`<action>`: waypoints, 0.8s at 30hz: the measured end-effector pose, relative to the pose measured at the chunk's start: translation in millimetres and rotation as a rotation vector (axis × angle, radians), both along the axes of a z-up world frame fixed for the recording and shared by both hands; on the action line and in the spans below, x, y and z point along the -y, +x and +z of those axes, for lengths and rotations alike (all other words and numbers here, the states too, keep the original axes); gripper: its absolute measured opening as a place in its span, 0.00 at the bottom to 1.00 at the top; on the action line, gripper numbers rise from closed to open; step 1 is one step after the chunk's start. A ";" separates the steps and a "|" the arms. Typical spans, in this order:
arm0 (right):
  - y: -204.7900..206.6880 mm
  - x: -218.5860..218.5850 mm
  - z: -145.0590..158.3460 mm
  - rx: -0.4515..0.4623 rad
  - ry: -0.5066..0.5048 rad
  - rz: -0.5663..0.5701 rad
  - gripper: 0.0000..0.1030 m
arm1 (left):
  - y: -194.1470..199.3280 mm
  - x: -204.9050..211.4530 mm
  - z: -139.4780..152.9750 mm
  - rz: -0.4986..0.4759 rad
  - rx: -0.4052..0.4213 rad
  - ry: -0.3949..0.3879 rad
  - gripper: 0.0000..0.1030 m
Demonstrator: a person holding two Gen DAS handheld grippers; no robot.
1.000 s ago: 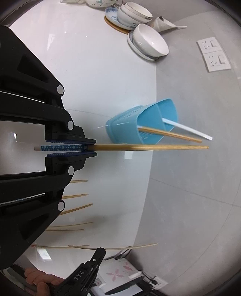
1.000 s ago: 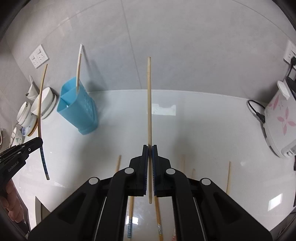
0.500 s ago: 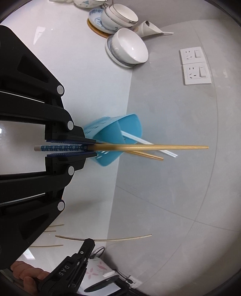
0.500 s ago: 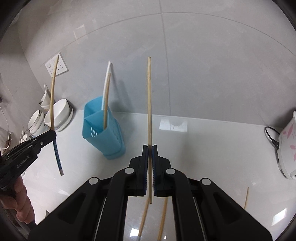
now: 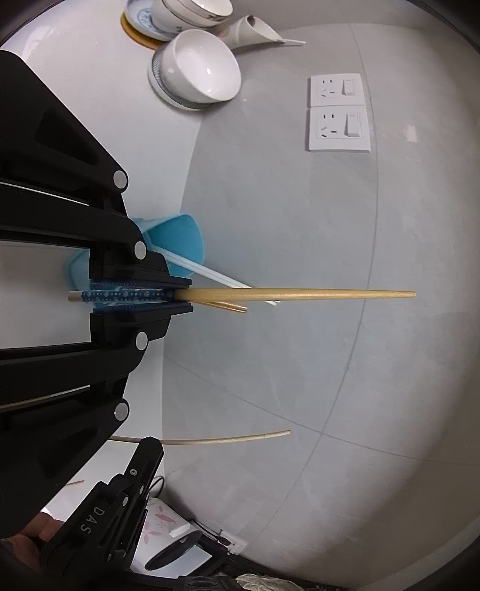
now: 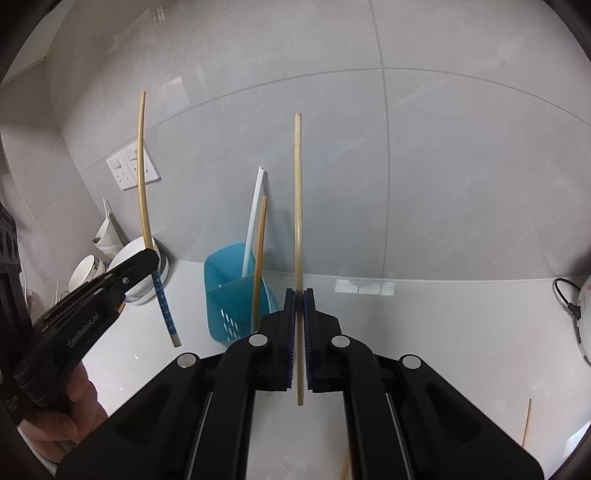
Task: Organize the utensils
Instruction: 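Lift both held chopsticks and carry them to the utensil holder, then lower the blue-patterned chopstick into the holder with the left tool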
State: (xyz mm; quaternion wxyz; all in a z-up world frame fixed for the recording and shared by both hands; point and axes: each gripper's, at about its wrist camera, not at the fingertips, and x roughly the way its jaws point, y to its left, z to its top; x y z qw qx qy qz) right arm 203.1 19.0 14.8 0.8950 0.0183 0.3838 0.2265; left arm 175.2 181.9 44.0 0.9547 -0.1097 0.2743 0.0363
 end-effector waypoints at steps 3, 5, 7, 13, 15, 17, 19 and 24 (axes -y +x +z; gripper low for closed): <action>4.2 -2.4 1.1 0.012 0.014 -0.017 0.03 | 5.8 -3.4 -2.0 -0.007 0.040 0.023 0.07; 8.2 -5.6 1.2 0.017 0.023 -0.025 0.03 | 10.0 -5.8 -4.5 -0.020 0.065 0.024 0.06; 12.5 -8.7 0.6 0.023 0.030 -0.036 0.03 | 15.5 -8.0 -8.8 -0.035 0.089 0.029 0.06; 24.3 -17.4 -6.1 0.022 0.034 -0.055 0.03 | 34.3 -8.2 -31.9 -0.075 0.105 0.034 0.06; 28.6 -17.6 -8.4 0.021 0.033 -0.062 0.03 | 39.4 -6.1 -39.4 -0.091 0.107 0.035 0.06; 32.4 -17.6 -10.9 0.020 0.035 -0.067 0.03 | 45.7 -4.9 -47.0 -0.099 0.111 0.043 0.07; 37.9 -17.4 -14.7 0.012 0.030 -0.069 0.03 | 51.8 -3.8 -54.8 -0.101 0.107 0.049 0.06; 47.4 -17.9 -24.8 -0.008 0.021 -0.061 0.03 | 60.2 0.1 -71.7 -0.099 0.088 0.073 0.07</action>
